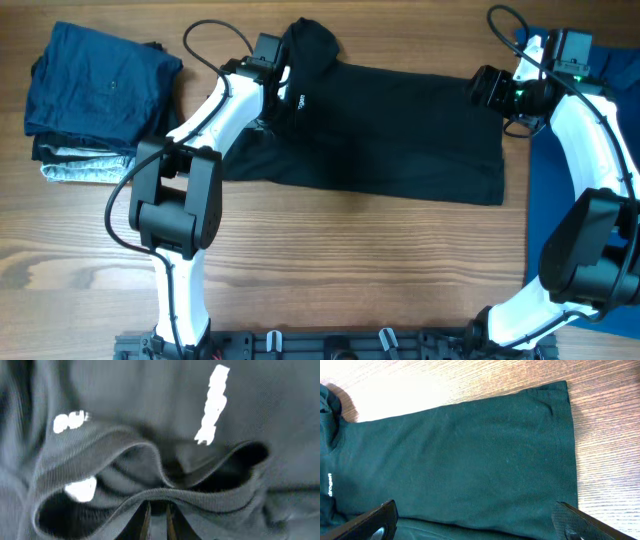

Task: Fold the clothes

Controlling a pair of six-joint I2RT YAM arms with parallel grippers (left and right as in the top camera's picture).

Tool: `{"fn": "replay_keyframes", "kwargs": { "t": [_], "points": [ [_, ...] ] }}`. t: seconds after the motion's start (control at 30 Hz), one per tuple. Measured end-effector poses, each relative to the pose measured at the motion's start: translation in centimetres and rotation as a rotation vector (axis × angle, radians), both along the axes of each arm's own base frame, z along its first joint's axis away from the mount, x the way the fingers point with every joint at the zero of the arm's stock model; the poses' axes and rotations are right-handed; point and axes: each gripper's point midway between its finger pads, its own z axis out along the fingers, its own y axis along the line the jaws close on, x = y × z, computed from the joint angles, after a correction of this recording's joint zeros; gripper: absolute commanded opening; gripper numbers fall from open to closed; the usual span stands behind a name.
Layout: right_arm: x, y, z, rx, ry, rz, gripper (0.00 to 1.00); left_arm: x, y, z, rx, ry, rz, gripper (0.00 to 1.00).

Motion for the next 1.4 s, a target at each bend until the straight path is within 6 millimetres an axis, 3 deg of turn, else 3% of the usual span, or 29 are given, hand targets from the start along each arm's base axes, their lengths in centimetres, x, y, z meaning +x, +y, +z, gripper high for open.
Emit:
{"fn": "replay_keyframes", "kwargs": {
  "t": [0.13,0.3,0.5,0.63,0.77,0.83,0.93,1.03,1.07,1.17,1.27,1.4],
  "points": [
    [0.0,0.0,0.0,0.000,0.000,0.000,1.00,1.5,-1.3,0.5,-0.024,-0.073,-0.015,0.17],
    [0.0,0.0,0.0,0.000,0.000,0.000,1.00,1.6,-2.8,0.7,-0.035,-0.100,-0.044,0.20],
    [0.0,0.0,0.0,0.000,0.000,0.000,1.00,1.9,-4.7,-1.6,-0.047,-0.100,-0.074,0.18],
    [0.0,0.0,0.0,0.000,0.000,0.000,1.00,2.7,-6.3,-1.3,-0.093,-0.145,-0.096,0.23],
    [0.0,0.0,0.0,0.000,0.000,0.000,1.00,2.1,-8.7,-0.8,-0.116,-0.163,-0.142,0.27],
    [0.0,0.0,0.0,0.000,0.000,0.000,1.00,1.8,-8.9,0.4,-0.119,-0.171,-0.149,0.28],
    [0.0,0.0,0.0,0.000,0.000,0.000,0.99,2.4,-7.3,5.0,-0.098,-0.244,-0.115,0.29],
    [0.0,0.0,0.0,0.000,0.000,0.000,1.00,2.4,-4.0,8.2,-0.026,-0.281,-0.054,0.20],
    [0.0,0.0,0.0,0.000,0.000,0.000,0.99,2.1,-2.4,8.1,0.010,-0.257,-0.028,0.13],
    [0.0,0.0,0.0,0.000,0.001,0.000,1.00,0.7,1.5,6.4,0.088,-0.148,0.028,0.09],
    [0.0,0.0,0.0,0.000,0.000,0.000,1.00,0.5,3.0,3.6,0.122,-0.077,0.047,0.09],
    [0.0,0.0,0.0,0.000,0.000,0.000,1.00,0.0,3.1,-0.6,0.150,0.000,0.034,0.09]
  ]
}}
